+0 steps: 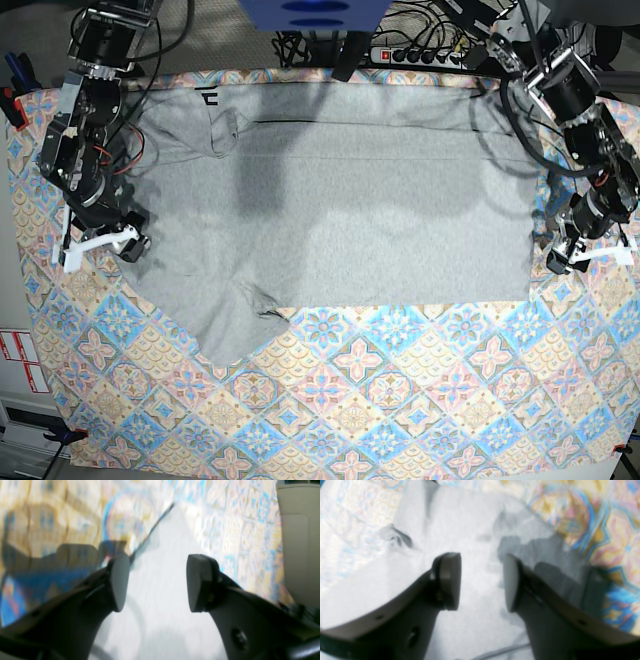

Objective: Fold the T-shirt properly
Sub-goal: 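Release the edge and reach both grippers down along the shirt sides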

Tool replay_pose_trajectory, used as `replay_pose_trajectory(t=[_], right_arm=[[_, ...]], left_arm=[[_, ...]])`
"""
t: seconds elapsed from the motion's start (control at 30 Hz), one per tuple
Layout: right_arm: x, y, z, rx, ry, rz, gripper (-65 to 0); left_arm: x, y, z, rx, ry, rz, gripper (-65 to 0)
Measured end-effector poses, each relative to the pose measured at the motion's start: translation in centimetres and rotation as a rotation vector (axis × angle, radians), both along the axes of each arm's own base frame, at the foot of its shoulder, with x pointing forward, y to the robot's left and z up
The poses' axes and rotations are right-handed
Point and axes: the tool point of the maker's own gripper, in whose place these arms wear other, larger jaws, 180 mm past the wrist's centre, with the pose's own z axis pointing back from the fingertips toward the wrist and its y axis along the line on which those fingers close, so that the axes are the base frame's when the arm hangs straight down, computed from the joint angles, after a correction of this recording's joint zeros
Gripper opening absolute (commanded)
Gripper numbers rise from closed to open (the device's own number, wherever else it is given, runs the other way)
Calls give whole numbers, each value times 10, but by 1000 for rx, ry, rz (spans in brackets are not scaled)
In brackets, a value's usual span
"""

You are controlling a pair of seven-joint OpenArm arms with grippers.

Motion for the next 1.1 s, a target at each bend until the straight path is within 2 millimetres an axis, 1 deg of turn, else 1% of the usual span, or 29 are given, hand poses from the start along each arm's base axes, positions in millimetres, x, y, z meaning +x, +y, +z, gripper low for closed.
replay_pose_trajectory(t=[0.07,0.13,0.17,0.23,0.27,0.37,0.5,0.63,0.73,0.83,0.9,1.0,1.03,1.1], right_arm=[[3,2,-2,-67,22,29,-387],[8,10,-3,-101,36,67,-387],[9,15,-3,-103,33,83,-387],[11,20,-3,-110,31,99,-387],[10,21,-4,-111,34,100,-387],[8,17,-5,-121,42,93,-387],[8,17,-4,-120,38,93,-387],[8,17,-5,-118,40,92,-387],[7,17,-5,-117,40,92,-387],[8,17,-5,-118,39,92,-387],[8,17,-5,-118,39,92,-387],[8,17,-5,-118,39,93,-387],[8,17,-5,-118,39,93,-387],[8,17,-4,-118,38,92,-387]], left_arm=[[16,-4,-5,85,27,-47,-298],[29,-12,-14,181,55,-107,-298],[34,-19,-19,204,63,-134,-298],[42,-24,-30,257,81,-166,-299],[43,-26,-36,265,97,-173,-299],[46,-24,-51,302,127,-179,-299],[45,-20,-63,329,154,-169,-299],[50,-17,-65,336,152,-156,-299],[51,-20,-65,339,148,-160,-299],[53,-30,-69,372,154,-198,-299],[56,-42,-71,387,151,-242,-300],[57,-53,-73,401,133,-273,-302],[57,-54,-72,401,126,-275,-315],[55,-61,-74,396,123,-284,-383]])
